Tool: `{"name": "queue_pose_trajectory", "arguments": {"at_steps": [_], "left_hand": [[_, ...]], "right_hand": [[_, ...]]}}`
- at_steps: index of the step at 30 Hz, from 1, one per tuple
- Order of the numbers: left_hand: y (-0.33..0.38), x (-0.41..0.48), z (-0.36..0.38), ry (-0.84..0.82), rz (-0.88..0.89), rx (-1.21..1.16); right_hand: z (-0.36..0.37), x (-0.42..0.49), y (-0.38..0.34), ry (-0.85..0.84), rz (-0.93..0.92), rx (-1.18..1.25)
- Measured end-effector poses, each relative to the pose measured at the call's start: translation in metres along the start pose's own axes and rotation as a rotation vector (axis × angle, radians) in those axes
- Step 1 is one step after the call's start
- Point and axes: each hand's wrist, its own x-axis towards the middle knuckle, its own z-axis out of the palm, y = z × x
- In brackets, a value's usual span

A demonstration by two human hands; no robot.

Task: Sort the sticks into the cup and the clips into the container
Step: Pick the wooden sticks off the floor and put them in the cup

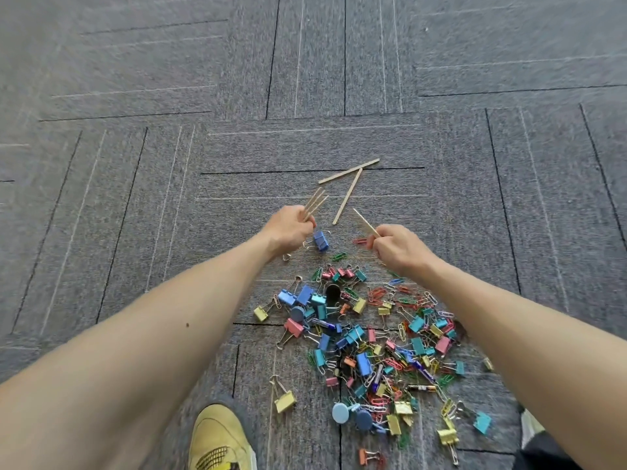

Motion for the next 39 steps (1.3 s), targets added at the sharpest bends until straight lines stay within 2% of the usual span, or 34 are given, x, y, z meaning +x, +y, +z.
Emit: {"name": "queue_pose_trajectory", "arguments": {"at_steps": [4,11,21,24,31,39], "left_hand": [[0.023,0.028,0.004,0.141,0.048,0.140],[0.040,0.075,0.032,0.258,-0.048,0.271],[0.052,0.103,0.045,0.191,-0.119,0.428],[0.054,0.105,0.040,0.177,-0.079,0.449],[0.059,0.115,0.033,0.286,0.047,0.474],[0.075,0.132,0.038,0.242,-0.079,0.572]], "right_hand": [[-0.012,0.013,0.001,0.032,0.018,-0.022],[-0.025,0.043,0.000,0.044,0.050,0.015],[-0.043,0.062,0.008,0.029,0.076,-0.014],[-0.046,0.063,0.012,0.036,0.063,-0.007],[-0.054,0.062,0.026,0.070,0.033,-0.049],[-0.060,0.061,0.033,0.061,0.043,-0.046]]}}
